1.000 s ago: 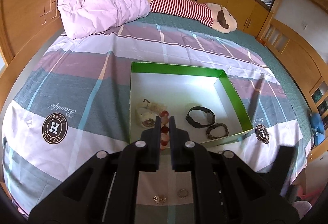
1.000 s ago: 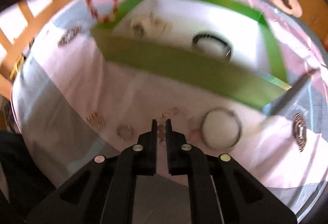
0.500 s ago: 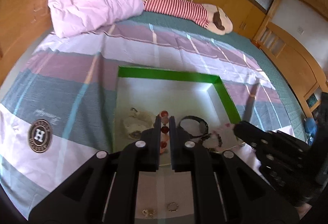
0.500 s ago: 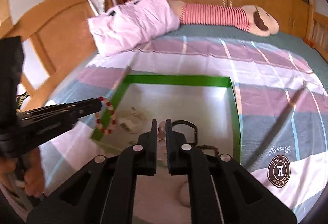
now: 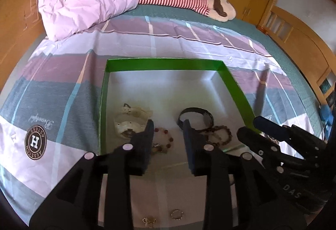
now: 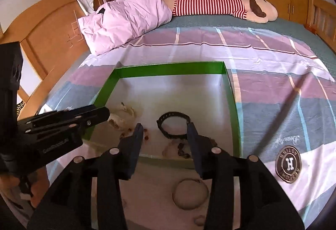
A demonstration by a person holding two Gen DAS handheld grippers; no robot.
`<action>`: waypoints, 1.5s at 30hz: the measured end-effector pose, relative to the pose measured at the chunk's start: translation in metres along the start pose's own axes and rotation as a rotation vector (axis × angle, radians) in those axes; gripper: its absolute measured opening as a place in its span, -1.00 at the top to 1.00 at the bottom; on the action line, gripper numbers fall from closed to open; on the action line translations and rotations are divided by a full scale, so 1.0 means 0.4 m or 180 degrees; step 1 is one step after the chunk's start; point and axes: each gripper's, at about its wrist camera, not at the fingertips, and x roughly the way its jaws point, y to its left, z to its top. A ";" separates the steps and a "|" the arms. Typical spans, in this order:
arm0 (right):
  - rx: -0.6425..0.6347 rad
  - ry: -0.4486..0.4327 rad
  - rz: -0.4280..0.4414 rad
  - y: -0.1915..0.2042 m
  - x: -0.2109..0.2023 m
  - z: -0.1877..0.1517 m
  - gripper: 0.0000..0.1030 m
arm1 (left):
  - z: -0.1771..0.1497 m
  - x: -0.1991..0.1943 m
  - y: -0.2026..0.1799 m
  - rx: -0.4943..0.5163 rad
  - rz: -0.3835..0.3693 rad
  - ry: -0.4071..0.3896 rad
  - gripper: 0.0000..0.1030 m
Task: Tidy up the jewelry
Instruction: 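Reach the left tool to the gold charm while the right tool reaches the steel bangle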
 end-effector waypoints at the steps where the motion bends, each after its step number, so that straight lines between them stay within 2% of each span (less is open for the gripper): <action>1: 0.0012 0.0017 0.0004 -0.006 -0.014 -0.013 0.15 | -0.003 -0.006 -0.005 0.0028 0.0012 -0.0015 0.42; 3: 0.0062 0.0074 -0.0004 -0.021 -0.028 -0.037 0.09 | -0.014 -0.021 -0.016 0.0096 0.0028 -0.0039 0.40; 5: 0.0148 0.0143 -0.0020 -0.040 -0.037 -0.066 -0.09 | -0.028 -0.038 -0.025 0.0139 0.0021 -0.0045 0.37; 11: 0.0047 0.0453 -0.0216 -0.051 0.005 -0.123 -0.11 | -0.096 -0.086 -0.051 0.0273 -0.0021 -0.0016 0.25; 15: 0.0050 0.0591 -0.0216 -0.048 0.030 -0.137 -0.11 | -0.131 -0.090 -0.076 0.0479 0.0029 -0.0001 0.17; 19: -0.0005 0.0612 -0.0231 -0.037 0.036 -0.141 -0.28 | -0.156 -0.078 -0.084 0.0545 0.0064 0.0079 0.15; 29: -0.0034 0.0857 -0.0237 -0.028 0.079 -0.169 -0.28 | -0.179 -0.060 -0.077 0.0622 0.0138 0.0202 0.01; 31: -0.0031 0.0878 -0.0254 -0.030 0.082 -0.173 -0.35 | -0.183 -0.056 -0.077 0.0634 0.0154 0.0224 0.00; 34: -0.0014 0.0898 -0.0266 -0.034 0.085 -0.175 -0.36 | -0.190 -0.051 -0.078 0.0660 0.0173 0.0252 -0.09; 36: 0.0014 0.0899 -0.0301 -0.040 0.085 -0.173 -0.36 | -0.191 -0.043 -0.072 0.0644 0.0217 0.0280 -0.23; 40: 0.0192 0.0926 -0.0382 -0.068 0.088 -0.171 -0.36 | -0.191 0.013 -0.017 0.0357 0.0453 0.0648 -0.26; 43: 0.0366 0.0982 -0.0412 -0.094 0.093 -0.175 -0.36 | -0.199 0.059 0.041 -0.0031 0.0337 0.1017 -0.25; 45: 0.0426 0.0995 -0.0421 -0.102 0.095 -0.176 -0.36 | -0.208 0.072 0.050 -0.0071 0.0283 0.1112 -0.26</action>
